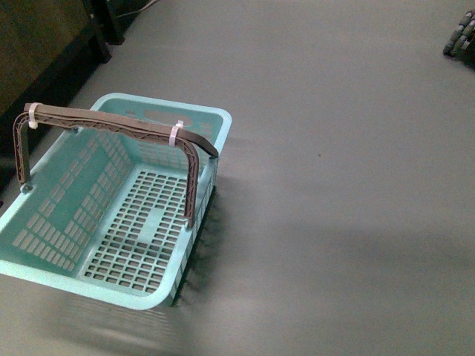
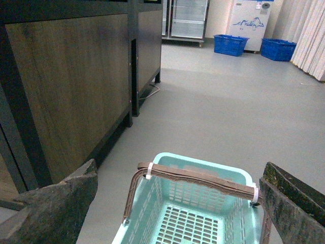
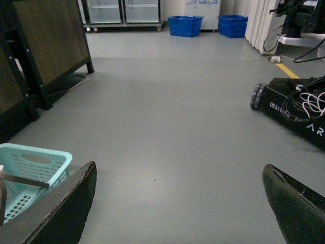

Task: Pick mango and avocado into basket

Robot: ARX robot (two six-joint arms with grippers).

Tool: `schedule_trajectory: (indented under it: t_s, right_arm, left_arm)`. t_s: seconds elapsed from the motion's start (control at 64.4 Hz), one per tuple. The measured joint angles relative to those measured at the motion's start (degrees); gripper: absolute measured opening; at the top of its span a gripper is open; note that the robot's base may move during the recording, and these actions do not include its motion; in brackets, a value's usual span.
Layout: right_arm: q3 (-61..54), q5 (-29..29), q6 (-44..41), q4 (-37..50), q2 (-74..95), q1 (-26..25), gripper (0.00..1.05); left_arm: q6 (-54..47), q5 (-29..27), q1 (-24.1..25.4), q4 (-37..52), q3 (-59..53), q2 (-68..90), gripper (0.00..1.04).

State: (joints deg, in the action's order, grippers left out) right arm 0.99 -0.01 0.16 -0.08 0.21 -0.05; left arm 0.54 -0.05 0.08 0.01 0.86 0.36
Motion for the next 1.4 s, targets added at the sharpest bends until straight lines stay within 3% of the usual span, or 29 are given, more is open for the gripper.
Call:
schedule_trajectory:
  t_s: [0.419,0.45,0.482,0.513,0.637,0.792,1.056,1.398]
  right_arm:
    - [0.00,-0.02,0.00,0.00,0.00,0.00,0.96]
    - [0.00,0.00,0.00,0.00,0.00,0.00,0.96]
    - [0.02,0.02,0.00,0.00,0.00,0.00,0.96]
    - [0.00,-0.02,0.00,0.00,0.00,0.00,0.96]
    - [0.00,0.02,0.00,0.00,0.00,0.02,0.96]
    - [0.00,0.02,0.00,0.00,0.00,0.02,0.96]
    - [0.00,0.02,0.00,0.00,0.00,0.02,0.96]
    - [0.00,0.02,0.00,0.00,0.00,0.02,0.96]
  left_arm:
    - [0.00,0.00,0.00,0.00,0.00,0.00,0.96]
    - [3.15,2.78,0.70,-2.80,0.98,1.44,0.96]
    - [11.93,8.66,1.75,-11.17,5.20,7.80,0.96]
    - [21.66,11.19,1.84,-12.70,8.90,16.96,0.96]
    - [48.68,12.35,1.66,-0.50,17.51,39.15,0.96]
    - [65.16,11.15,1.36,12.87,25.18,62.75,0.96]
    - [76.94,4.61,-4.61,27.74,36.92,98.99,0.96]
    - [80.28,1.60,-10.34,29.57,54.82,122.64,0.96]
